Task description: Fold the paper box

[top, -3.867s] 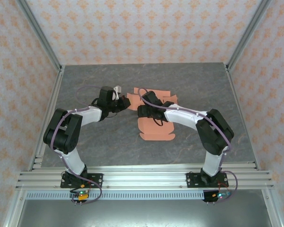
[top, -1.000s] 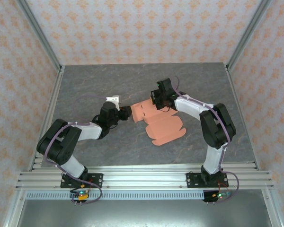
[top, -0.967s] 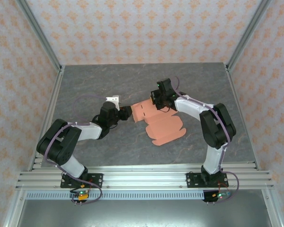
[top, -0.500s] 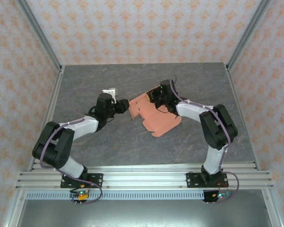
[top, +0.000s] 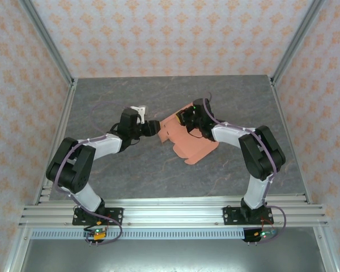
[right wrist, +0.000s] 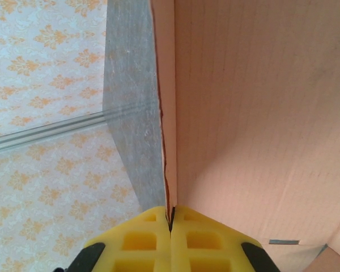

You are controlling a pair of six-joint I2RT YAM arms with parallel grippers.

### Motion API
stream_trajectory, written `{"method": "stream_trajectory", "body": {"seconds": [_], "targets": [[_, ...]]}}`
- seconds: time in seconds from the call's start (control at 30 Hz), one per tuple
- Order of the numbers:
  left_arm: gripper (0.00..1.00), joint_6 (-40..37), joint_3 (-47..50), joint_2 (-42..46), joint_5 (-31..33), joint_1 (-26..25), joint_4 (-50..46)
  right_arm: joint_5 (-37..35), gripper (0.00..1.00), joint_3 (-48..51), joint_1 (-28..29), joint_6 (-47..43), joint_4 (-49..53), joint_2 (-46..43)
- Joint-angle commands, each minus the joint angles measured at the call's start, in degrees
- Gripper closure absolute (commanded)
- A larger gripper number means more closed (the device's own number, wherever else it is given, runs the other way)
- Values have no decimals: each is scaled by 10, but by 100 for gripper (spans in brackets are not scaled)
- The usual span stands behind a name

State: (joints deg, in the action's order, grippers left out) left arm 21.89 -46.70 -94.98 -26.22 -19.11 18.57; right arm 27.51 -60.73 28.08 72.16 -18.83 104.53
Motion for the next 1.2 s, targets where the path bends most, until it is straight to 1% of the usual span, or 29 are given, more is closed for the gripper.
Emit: {"method": "stream_trajectory", "body": {"seconds": [0.0,0.13,0.27,0.43,0.6,0.73,0.97,1.17], "targets": [[44,-46,-26,-16,-20,-18,-42,-2,100,15,0,15,-50,-20],[44,-63,-29,-30,5,-31,-53,-10,100,31,1,22,-70,-26],[44,-63,-24,-33,10,-37,-50,-18,100,49,1,27,-92,-36],[44,-49,-6,-20,6,-50,-23,-23,100,85,2,33,-176,-39],[44,-79,7,4,52,-89,-35,-20,100,117,2,38,-249,-34],[44,-77,29,23,77,-93,-28,-15,100,147,2,36,-316,-25],[44,-53,68,59,78,-93,-9,4,100,205,-3,25,-445,10],[43,-43,100,105,66,-93,-8,-1,100,217,-4,42,-492,40]]}}
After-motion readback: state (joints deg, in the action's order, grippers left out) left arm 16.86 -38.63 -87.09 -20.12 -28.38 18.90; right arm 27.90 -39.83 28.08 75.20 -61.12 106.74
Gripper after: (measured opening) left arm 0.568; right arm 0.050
